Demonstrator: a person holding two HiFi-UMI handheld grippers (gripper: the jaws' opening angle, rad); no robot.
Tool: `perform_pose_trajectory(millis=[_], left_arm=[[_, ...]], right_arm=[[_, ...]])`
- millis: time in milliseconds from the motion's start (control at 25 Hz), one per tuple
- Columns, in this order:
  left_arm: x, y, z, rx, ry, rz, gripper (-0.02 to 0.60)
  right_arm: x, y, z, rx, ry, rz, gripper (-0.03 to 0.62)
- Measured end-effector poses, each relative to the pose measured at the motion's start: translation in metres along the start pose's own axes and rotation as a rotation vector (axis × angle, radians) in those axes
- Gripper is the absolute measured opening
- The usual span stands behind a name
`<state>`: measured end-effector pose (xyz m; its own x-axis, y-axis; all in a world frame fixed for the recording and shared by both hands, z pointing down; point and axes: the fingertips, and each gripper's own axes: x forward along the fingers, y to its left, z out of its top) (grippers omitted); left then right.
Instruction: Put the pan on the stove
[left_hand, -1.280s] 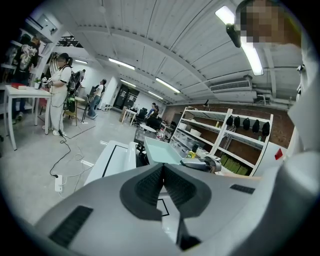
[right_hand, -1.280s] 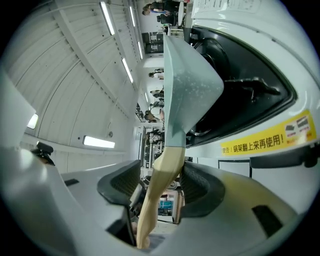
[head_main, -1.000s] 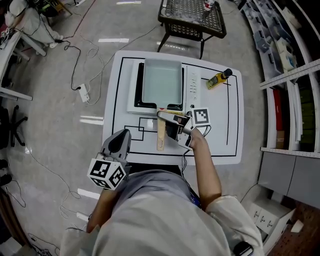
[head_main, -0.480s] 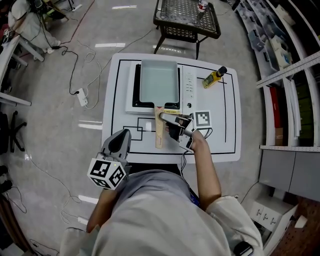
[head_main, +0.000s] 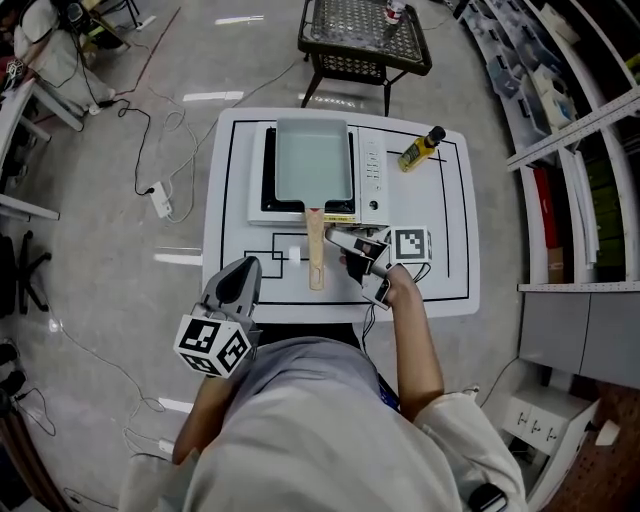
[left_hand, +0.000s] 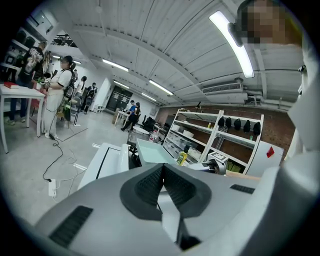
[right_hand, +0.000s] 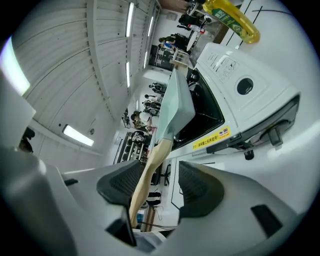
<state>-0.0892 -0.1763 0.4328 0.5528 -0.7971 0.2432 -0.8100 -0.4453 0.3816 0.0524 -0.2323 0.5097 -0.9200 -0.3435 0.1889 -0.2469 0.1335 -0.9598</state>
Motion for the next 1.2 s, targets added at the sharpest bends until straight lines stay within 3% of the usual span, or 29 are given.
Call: perform_pose_trajectory(millis=[640,920,1000,1200], left_arm=[[-0.011,-0.002,0.001,0.002,-0.012,-0.033,0.008],[-0.008,-0.007,-0.003,0.012,-0.002,-0.053,0.007],[-0.007,-0.008,-0.005,0.013,0.004,-0.061,0.007],[-0.004,-0.007,-0.004,0.017,0.000,-0.063,0.007]], right_arm=[[-0.040,0.008,-0.006,-0.135,-0.158,-0.107,0.157],[-0.053,0.012,-0.016,-0.222,-0.171,-0.184,0.142],[-0.059,0.014,-0.019,-0.266,-0.185,-0.204,0.100],[-0.067,0.030,-0.020,-0.304,-0.250,-0.190,0.067]])
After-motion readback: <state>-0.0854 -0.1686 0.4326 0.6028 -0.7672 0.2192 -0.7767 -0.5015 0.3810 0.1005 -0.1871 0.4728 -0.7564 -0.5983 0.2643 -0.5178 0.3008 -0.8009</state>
